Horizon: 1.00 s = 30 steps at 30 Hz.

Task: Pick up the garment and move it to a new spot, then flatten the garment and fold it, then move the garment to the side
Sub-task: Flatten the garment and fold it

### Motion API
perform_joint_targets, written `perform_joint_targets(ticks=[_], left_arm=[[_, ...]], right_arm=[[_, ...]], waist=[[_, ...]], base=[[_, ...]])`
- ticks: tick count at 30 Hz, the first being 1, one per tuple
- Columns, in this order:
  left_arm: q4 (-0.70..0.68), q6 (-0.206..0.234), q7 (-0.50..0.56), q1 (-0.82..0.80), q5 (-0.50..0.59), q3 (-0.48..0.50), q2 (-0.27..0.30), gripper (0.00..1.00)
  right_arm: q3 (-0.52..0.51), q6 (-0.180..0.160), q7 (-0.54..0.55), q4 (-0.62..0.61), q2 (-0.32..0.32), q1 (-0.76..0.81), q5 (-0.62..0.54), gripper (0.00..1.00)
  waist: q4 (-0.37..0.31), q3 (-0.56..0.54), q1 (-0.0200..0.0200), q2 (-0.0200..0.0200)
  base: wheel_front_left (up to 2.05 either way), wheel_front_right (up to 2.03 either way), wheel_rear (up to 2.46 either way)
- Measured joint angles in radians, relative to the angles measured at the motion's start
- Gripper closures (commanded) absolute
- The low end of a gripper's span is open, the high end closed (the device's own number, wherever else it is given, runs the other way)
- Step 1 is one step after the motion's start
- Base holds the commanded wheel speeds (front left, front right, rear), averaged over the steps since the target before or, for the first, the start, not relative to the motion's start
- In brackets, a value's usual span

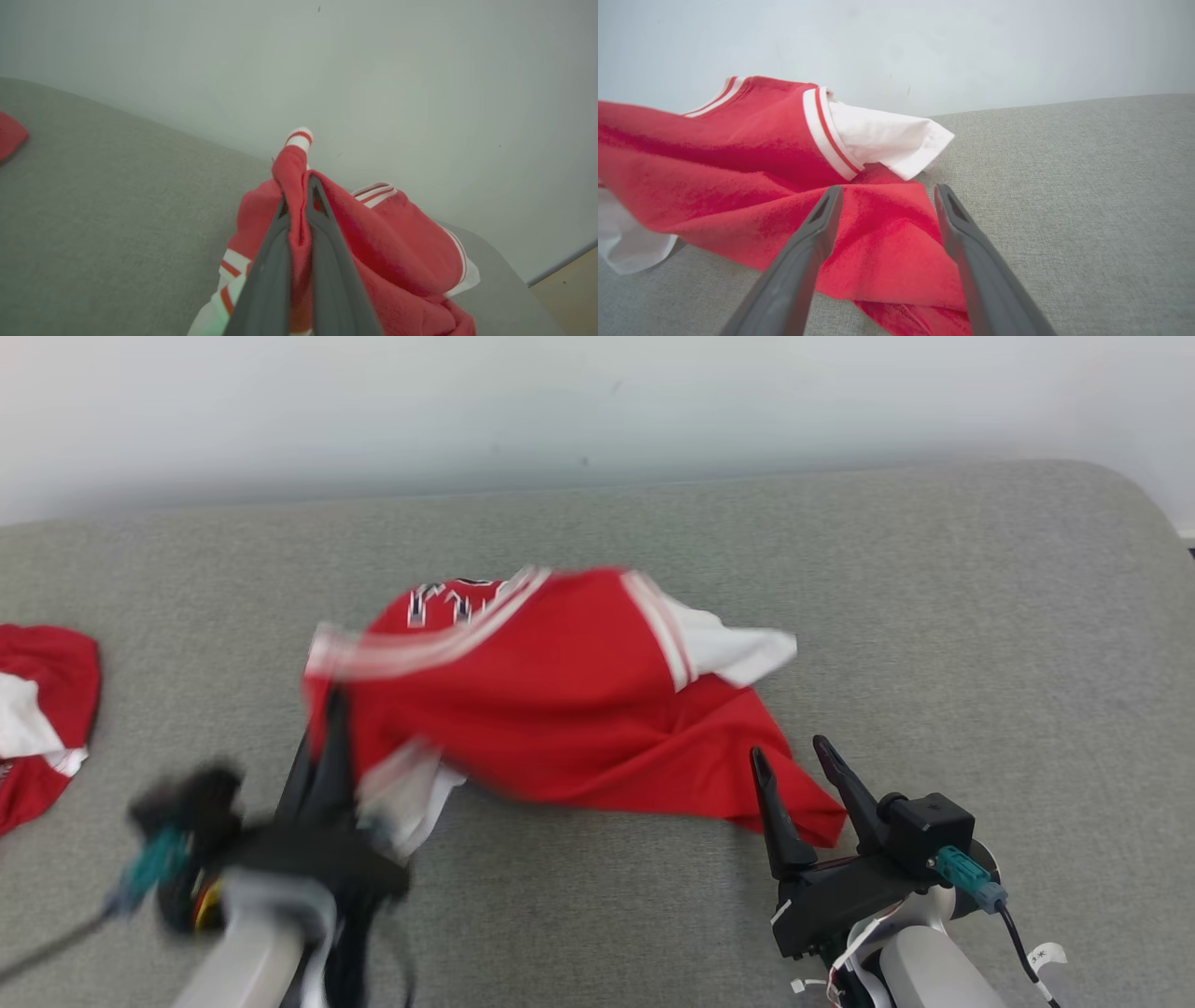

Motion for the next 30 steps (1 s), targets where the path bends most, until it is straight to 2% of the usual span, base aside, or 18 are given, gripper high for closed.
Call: perform_joint_targets(ticks=[3, 5, 6, 7, 8, 11, 15, 17, 21, 25, 27, 30], left_arm=[[0.011, 0.043, 0.021, 0.127, -0.001, -0.001, 0.054, 1.00], [0.013, 0.055, 0.023, 0.156, -0.003, 0.003, 0.061, 1.00], [0.014, 0.068, 0.024, 0.177, -0.005, 0.005, 0.068, 0.92], [0.015, 0.083, 0.031, 0.194, 0.001, -0.001, 0.078, 0.13], [0.014, 0.095, 0.034, 0.207, 0.002, -0.002, 0.083, 0.00], [0.009, 0.125, 0.047, 0.223, 0.009, -0.003, 0.097, 0.00], [0.024, 0.212, 0.105, 0.220, 0.073, -0.022, 0.166, 0.00], [0.000, 0.225, 0.115, 0.205, 0.082, -0.025, 0.182, 0.00], [-0.086, 0.160, 0.158, 0.093, 0.150, -0.102, 0.204, 0.00], [-0.097, 0.091, 0.296, -0.026, 0.215, -0.228, 0.200, 0.00], [-0.081, 0.062, 0.364, -0.076, 0.232, -0.277, 0.183, 0.00], [-0.040, 0.032, 0.405, -0.133, 0.223, -0.296, 0.146, 0.00]], right_arm=[[-0.001, 0.000, 0.000, 0.000, 0.000, 0.000, -0.003, 0.00], [0.000, 0.000, 0.000, 0.001, 0.000, 0.000, -0.003, 0.00], [0.000, 0.000, 0.000, 0.001, 0.000, 0.000, -0.006, 0.00], [0.001, 0.000, 0.000, 0.001, 0.000, 0.000, -0.006, 0.00], [0.001, 0.000, 0.000, 0.001, 0.000, 0.000, -0.008, 0.00], [0.002, 0.000, 0.000, -0.002, 0.000, 0.001, -0.009, 0.00], [0.018, 0.000, 0.000, -0.006, 0.000, 0.006, -0.008, 0.00], [0.020, 0.000, 0.000, -0.008, 0.000, 0.009, -0.003, 0.00], [0.022, 0.000, 0.000, -0.003, 0.000, 0.008, 0.002, 0.00], [0.028, 0.000, 0.000, 0.004, 0.000, -0.003, 0.011, 0.00], [0.030, 0.000, 0.000, 0.004, 0.000, -0.008, 0.014, 0.00], [0.037, 0.000, 0.000, 0.004, 0.000, -0.021, 0.023, 0.00]], waist=[[0.015, 0.003, 0.0000, 0.0000], [0.019, 0.004, 0.0000, 0.0001], [0.022, 0.004, 0.0000, 0.0000], [0.024, 0.004, -0.0001, 0.0000], [0.025, 0.003, 0.0000, 0.0000], [0.026, -0.001, 0.0000, 0.0000], [0.015, -0.008, 0.0000, 0.0000], [0.004, -0.010, -0.0001, 0.0000], [-0.018, -0.008, -0.0001, 0.0000], [-0.040, -0.002, 0.0000, 0.0000], [-0.053, 0.002, 0.0000, 0.0000], [-0.074, 0.010, 0.0000, 0.0001]], base=[[0.00, 0.00, 0.00], [0.00, 0.00, 0.00], [0.00, 0.00, 0.00], [0.00, 0.00, 0.00], [0.00, 0.00, 0.00], [0.00, 0.00, 0.00], [0.00, 0.00, 0.00], [0.00, 0.00, 0.00], [0.00, 0.00, 0.00], [0.00, 0.00, 0.00], [0.00, 0.00, 0.00], [0.00, 0.00, 0.00]])
